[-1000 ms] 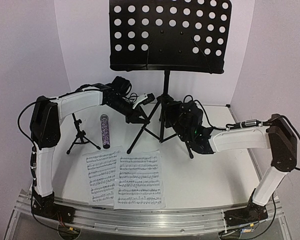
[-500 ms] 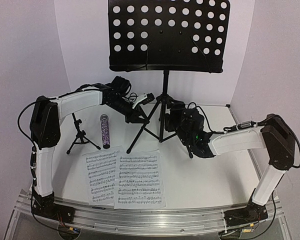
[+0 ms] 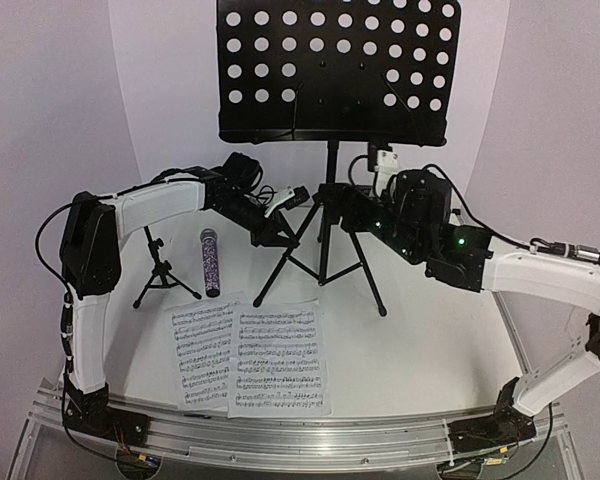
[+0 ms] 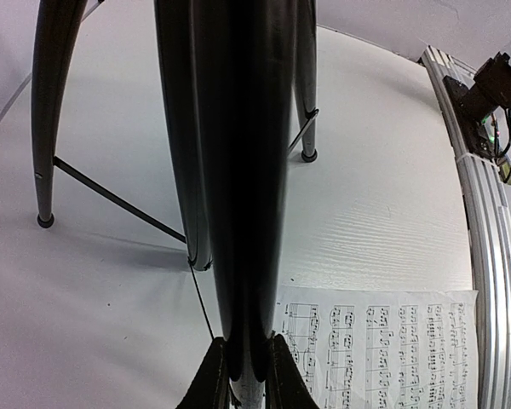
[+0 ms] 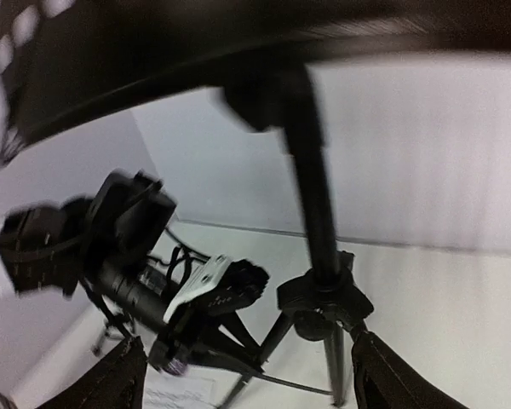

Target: Set up the instrument practice props

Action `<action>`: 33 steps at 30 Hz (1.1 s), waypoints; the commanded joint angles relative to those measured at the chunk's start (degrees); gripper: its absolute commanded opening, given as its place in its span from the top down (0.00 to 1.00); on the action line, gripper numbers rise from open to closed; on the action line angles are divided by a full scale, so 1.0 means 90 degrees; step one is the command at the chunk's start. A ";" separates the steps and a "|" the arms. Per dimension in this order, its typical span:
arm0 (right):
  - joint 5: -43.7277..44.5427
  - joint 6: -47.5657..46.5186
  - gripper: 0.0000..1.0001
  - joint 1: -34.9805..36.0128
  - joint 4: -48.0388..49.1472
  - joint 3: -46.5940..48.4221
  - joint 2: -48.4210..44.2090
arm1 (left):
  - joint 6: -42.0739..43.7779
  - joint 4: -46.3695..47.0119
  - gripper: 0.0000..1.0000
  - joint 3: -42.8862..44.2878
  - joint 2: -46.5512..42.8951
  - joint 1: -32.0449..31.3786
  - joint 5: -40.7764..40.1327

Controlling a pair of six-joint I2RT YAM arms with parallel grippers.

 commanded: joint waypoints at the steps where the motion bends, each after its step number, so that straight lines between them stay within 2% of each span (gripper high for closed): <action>1: 0.0597 -0.7014 0.17 0.0642 -0.1253 0.0183 0.0053 | 0.0231 -0.0136 1.00 0.0049 0.0094 -0.0034 0.0005; 5: 0.1016 -1.0154 0.12 0.0626 0.0235 -0.0102 0.0594 | 0.0235 -0.0149 1.00 0.0034 0.0077 -0.0034 -0.0006; 9: 0.0870 -1.1063 0.14 0.0459 0.0883 0.0209 0.1010 | 0.0268 -0.0176 1.00 0.0033 0.0086 -0.0034 -0.0010; 14: 0.0969 -1.1494 0.20 0.0259 0.1191 0.0500 0.1425 | 0.0259 -0.0176 1.00 0.0026 0.0065 -0.0034 0.0010; 20: 0.1318 -1.1797 0.34 0.0187 0.1583 0.0526 0.1654 | 0.0259 -0.0214 1.00 0.0048 0.0101 -0.0034 0.0034; 26: 0.1256 -1.1755 0.47 0.0128 0.1647 0.0535 0.1773 | 0.0293 -0.0257 1.00 0.0084 0.0104 -0.0034 0.0011; 33: 0.1526 -1.1768 0.48 -0.0052 0.1729 0.0387 0.1821 | 0.0302 -0.0297 1.00 0.0099 0.0079 -0.0037 0.0021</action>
